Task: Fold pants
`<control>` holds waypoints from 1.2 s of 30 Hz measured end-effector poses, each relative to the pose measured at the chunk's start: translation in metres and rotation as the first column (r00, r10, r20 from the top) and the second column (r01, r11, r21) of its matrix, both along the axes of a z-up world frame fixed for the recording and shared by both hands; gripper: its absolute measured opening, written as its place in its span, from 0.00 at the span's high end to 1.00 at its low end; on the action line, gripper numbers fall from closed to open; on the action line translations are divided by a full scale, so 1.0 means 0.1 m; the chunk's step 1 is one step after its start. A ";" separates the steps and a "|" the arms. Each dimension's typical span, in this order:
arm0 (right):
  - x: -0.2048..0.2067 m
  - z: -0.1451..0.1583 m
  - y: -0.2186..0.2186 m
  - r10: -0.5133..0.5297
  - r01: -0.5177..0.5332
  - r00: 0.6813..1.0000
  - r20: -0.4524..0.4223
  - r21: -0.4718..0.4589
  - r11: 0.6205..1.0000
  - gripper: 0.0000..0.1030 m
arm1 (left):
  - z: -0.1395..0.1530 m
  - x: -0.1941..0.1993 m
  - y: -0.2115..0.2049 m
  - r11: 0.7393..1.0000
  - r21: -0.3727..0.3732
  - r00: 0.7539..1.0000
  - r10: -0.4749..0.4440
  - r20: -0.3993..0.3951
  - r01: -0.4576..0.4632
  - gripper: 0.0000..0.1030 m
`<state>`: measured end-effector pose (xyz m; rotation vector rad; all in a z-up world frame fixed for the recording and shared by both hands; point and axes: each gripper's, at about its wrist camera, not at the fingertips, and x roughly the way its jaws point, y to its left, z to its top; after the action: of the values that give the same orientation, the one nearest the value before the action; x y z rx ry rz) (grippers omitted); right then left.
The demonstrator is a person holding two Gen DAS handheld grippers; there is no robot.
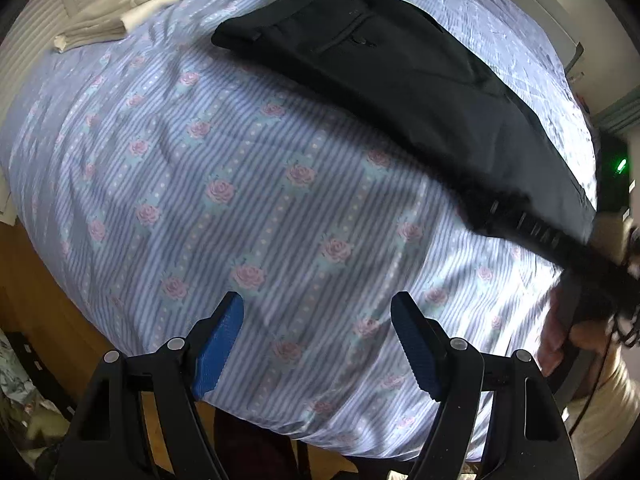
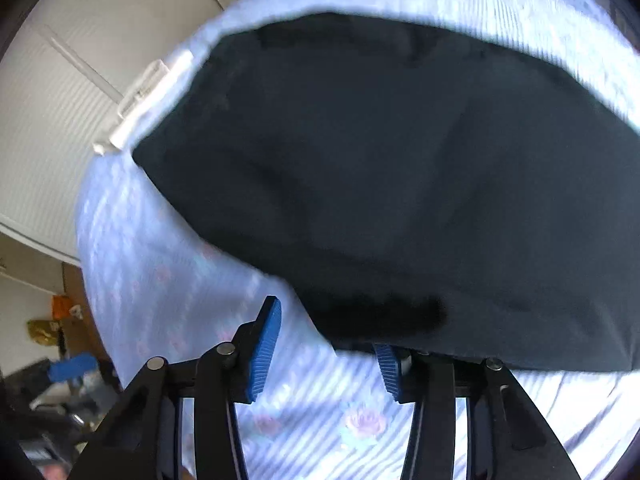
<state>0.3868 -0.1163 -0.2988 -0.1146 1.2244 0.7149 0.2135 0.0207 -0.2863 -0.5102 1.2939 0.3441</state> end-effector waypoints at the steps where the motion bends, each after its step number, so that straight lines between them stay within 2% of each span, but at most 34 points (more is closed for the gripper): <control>1: 0.01 0.00 0.03 0.011 -0.011 1.000 0.018 -0.013 1.000 0.55 | -0.01 0.00 0.00 1.000 0.000 1.000 0.004 -0.002 -0.004 0.27; 2: 0.02 -0.06 0.05 0.024 -0.024 1.000 0.011 -0.032 0.999 0.55 | -0.03 0.00 0.00 1.000 0.001 1.000 0.010 -0.008 -0.010 0.27; 3: 0.02 -0.12 0.05 0.031 -0.031 0.999 -0.007 -0.043 0.999 0.61 | -0.05 0.02 0.02 1.000 -0.001 1.000 0.017 -0.018 -0.017 0.27; 4: 0.02 -0.19 0.05 0.031 -0.033 0.999 -0.033 -0.055 0.998 0.74 | -0.06 0.03 0.03 1.000 -0.005 1.000 0.020 -0.021 -0.020 0.27; 5: 0.00 -0.24 0.02 0.025 -0.029 0.997 -0.075 -0.049 0.998 0.76 | -0.05 0.03 0.04 1.000 -0.004 1.000 0.021 -0.020 -0.021 0.27; 7: -0.06 -0.16 -0.01 0.019 -0.020 0.997 -0.079 -0.017 1.000 0.83 | -0.02 0.03 0.05 1.000 0.014 1.000 0.014 -0.018 -0.014 0.27; 9: -0.13 0.03 -0.04 0.034 -0.032 0.998 -0.059 0.030 0.999 0.83 | 0.02 0.02 0.07 0.999 0.040 1.000 0.009 -0.010 -0.008 0.27; 11: -0.15 0.05 -0.03 0.062 -0.061 0.996 -0.061 0.025 0.998 0.83 | 0.02 0.00 0.11 0.999 0.052 1.000 0.016 -0.014 -0.015 0.27; 13: -0.14 -0.14 -0.05 0.071 -0.072 0.989 -0.134 -0.001 0.997 0.85 | -0.01 0.00 0.17 0.998 0.053 0.999 0.029 -0.030 -0.028 0.27; 16: -0.20 -0.29 -0.08 0.095 -0.094 0.965 -0.246 0.014 0.995 0.87 | 0.00 0.01 0.28 0.996 0.057 0.997 0.064 -0.040 -0.061 0.27; 18: -0.30 -0.25 -0.07 0.092 -0.100 0.958 -0.273 -0.016 0.995 0.86 | 0.04 0.02 0.34 0.995 0.067 0.997 0.071 -0.042 -0.068 0.27; 21: -0.45 0.05 -0.07 0.054 -0.060 0.969 -0.242 -0.018 0.998 0.82 | 0.15 0.07 0.52 0.994 0.094 0.998 0.060 -0.022 -0.058 0.27; 24: -0.52 0.36 -0.09 -0.029 0.026 0.975 -0.222 -0.018 1.000 0.58 | 0.32 0.18 0.78 0.993 0.116 1.000 0.004 0.022 -0.006 0.25; 27: -0.50 0.61 -0.02 -0.126 0.125 0.973 -0.194 -0.016 0.992 0.55 | 0.44 0.34 1.02 0.987 0.140 0.994 -0.092 0.066 0.082 0.20; 30: -0.36 0.76 0.06 -0.219 0.217 0.959 -0.180 -0.033 0.976 0.52 | 0.48 0.64 1.30 0.962 0.164 0.969 -0.233 0.077 0.218 0.20; 31: -0.34 0.77 0.15 -0.244 0.240 0.954 -0.175 -0.045 0.970 0.52 | 0.47 0.79 1.42 0.947 0.168 0.954 -0.289 0.076 0.274 0.20; 36: -0.10 0.78 0.45 -0.393 0.386 0.903 -0.177 -0.070 0.920 0.52 | 0.30 1.41 1.82 0.911 0.105 0.908 -0.409 0.089 0.400 0.20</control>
<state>0.3770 -0.0716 -0.2212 0.1726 1.3877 0.3588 0.3544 0.2025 -0.2559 -0.1757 1.2380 0.0211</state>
